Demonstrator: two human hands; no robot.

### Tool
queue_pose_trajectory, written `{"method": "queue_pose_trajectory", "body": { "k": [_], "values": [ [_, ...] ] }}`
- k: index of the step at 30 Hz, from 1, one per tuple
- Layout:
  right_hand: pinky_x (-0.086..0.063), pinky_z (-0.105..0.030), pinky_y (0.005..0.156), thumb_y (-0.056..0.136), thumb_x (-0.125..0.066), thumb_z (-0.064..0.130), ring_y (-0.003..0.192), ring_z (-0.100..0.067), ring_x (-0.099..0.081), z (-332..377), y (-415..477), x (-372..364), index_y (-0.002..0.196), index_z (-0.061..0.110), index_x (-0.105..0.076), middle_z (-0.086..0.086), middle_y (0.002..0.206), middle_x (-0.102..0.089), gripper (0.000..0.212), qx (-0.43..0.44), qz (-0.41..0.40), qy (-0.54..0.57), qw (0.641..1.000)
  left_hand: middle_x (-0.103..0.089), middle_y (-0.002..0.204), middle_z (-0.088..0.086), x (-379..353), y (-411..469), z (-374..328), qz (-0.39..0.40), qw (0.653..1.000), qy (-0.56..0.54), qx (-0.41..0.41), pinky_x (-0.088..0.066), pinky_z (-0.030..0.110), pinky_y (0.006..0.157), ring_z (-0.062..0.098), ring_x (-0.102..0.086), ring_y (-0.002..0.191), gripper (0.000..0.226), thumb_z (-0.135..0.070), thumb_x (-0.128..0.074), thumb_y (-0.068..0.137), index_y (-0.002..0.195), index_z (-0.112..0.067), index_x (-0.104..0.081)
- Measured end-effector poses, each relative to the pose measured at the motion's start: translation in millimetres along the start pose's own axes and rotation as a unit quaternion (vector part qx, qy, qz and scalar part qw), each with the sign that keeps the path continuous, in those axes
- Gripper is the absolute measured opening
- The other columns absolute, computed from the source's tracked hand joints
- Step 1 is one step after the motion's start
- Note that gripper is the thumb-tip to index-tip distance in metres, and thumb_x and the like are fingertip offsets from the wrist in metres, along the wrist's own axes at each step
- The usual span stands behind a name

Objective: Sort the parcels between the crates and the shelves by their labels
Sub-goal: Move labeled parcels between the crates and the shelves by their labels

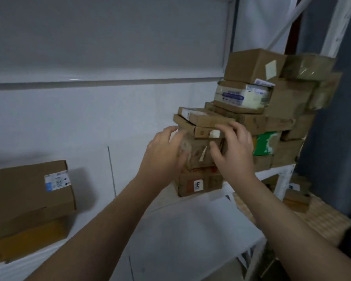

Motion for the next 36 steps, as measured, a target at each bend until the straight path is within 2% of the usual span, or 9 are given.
{"method": "queue_pose_trajectory", "body": {
  "k": [3, 6, 9, 14, 18, 25, 29, 32, 36],
  "values": [
    [-0.01, -0.047, 0.117, 0.09, -0.061, 0.027, 0.14, -0.029, -0.028, -15.0, 22.9, -5.7, 0.139, 0.014, -0.047, -0.011, 0.147, -0.04, 0.052, 0.059, 0.04, -0.111, 0.991, -0.036, 0.147, 0.013, -16.1, 41.8, -24.9, -0.006, 0.999, 0.012, -0.036, -0.034, 0.042, 0.105, 0.03, -0.037, 0.131, 0.059, -0.033, -0.062, 0.088, 0.139, -0.014, -0.042],
    [-0.004, -0.049, 0.117, 0.09, -0.063, 0.021, 0.141, -0.031, -0.031, -14.3, 35.9, -16.8, 0.142, 0.01, -0.043, -0.013, 0.147, -0.042, 0.056, 0.15, 0.064, -0.177, 0.971, -0.023, 0.155, 0.009, -43.5, 72.4, -30.3, 0.043, 0.993, 0.101, -0.052, -0.02, 0.041, 0.116, 0.027, -0.02, 0.142, 0.07, -0.046, -0.053, 0.091, 0.148, -0.015, -0.025],
    [-0.001, -0.046, 0.117, 0.091, -0.061, 0.02, 0.139, -0.027, -0.034, -18.9, 42.2, -28.2, 0.145, 0.012, -0.038, -0.011, 0.147, -0.043, 0.06, 0.18, 0.095, -0.197, 0.959, -0.041, 0.144, 0.006, -54.9, 84.2, -25.1, 0.064, 0.989, 0.122, -0.048, -0.028, 0.038, 0.108, 0.025, -0.034, 0.134, 0.061, -0.043, -0.055, 0.091, 0.142, -0.016, -0.035],
    [-0.021, -0.047, 0.113, 0.084, -0.069, 0.014, 0.124, -0.028, -0.05, -21.5, 44.7, -24.8, 0.137, 0.014, -0.049, -0.009, 0.128, -0.057, 0.056, 0.196, 0.069, -0.131, 0.969, -0.053, 0.118, 0.006, -38.4, 77.4, -27.4, -0.008, 0.997, 0.063, -0.048, -0.041, 0.035, 0.087, 0.026, -0.045, 0.11, 0.04, -0.029, -0.068, 0.083, 0.117, -0.012, -0.055],
    [-0.033, -0.045, 0.105, 0.076, -0.074, 0.011, 0.113, -0.029, -0.057, -11.6, 44.5, -8.7, 0.123, 0.013, -0.062, -0.007, 0.116, -0.065, 0.048, 0.246, 0.007, -0.089, 0.965, -0.059, 0.104, 0.012, -24.9, 61.4, -42.7, -0.071, 0.989, 0.057, -0.117, -0.05, 0.043, 0.077, 0.032, -0.054, 0.096, 0.035, -0.006, -0.074, 0.075, 0.108, -0.006, -0.063],
    [-0.034, -0.032, 0.1, 0.082, -0.062, 0.017, 0.106, -0.017, -0.058, 19.4, 19.3, 17.4, 0.112, 0.006, -0.068, -0.006, 0.112, -0.07, 0.032, 0.385, -0.072, 0.021, 0.92, -0.055, 0.114, 0.008, 4.3, 29.3, -54.9, -0.175, 0.954, 0.07, -0.234, -0.041, 0.036, 0.088, 0.026, -0.053, 0.104, 0.038, -0.011, -0.066, 0.085, 0.12, -0.013, -0.052],
    [-0.024, -0.028, 0.11, 0.081, -0.059, 0.012, 0.116, -0.013, -0.054, 21.5, 11.3, 17.4, 0.109, 0.011, -0.065, -0.004, 0.121, -0.066, 0.028, 0.383, -0.057, 0.062, 0.92, -0.062, 0.117, 0.013, 27.7, 21.4, -28.8, -0.176, 0.962, 0.107, -0.178, -0.038, 0.037, 0.09, 0.026, -0.052, 0.108, 0.033, -0.016, -0.062, 0.087, 0.118, -0.009, -0.055],
    [-0.02, -0.037, 0.116, 0.084, -0.053, 0.01, 0.129, -0.013, -0.042, 25.5, 7.7, 14.2, 0.107, 0.016, -0.05, -0.003, 0.134, -0.05, 0.024, 0.382, -0.037, 0.105, 0.917, -0.06, 0.123, 0.017, 51.1, 17.1, 5.6, -0.177, 0.967, 0.155, -0.096, -0.038, 0.046, 0.095, 0.034, -0.054, 0.114, 0.037, -0.011, -0.071, 0.082, 0.117, -0.003, -0.063],
    [-0.023, -0.047, 0.113, 0.086, -0.051, 0.004, 0.134, -0.02, -0.035, 30.3, 16.8, 4.1, 0.102, 0.016, -0.048, -0.005, 0.139, -0.045, 0.021, 0.325, -0.038, 0.127, 0.936, -0.059, 0.121, 0.024, 81.1, 2.4, 36.9, -0.191, 0.968, 0.154, -0.06, -0.031, 0.061, 0.102, 0.044, -0.051, 0.118, 0.04, 0.001, -0.069, 0.077, 0.116, -0.005, -0.063]
  ]
}}
Point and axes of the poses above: each hand's wrist, its own y-axis towards the middle knuckle, its own x-axis out of the back of the hand, z = x × y, the point moved 10 cm from there along y, towards the middle knuckle
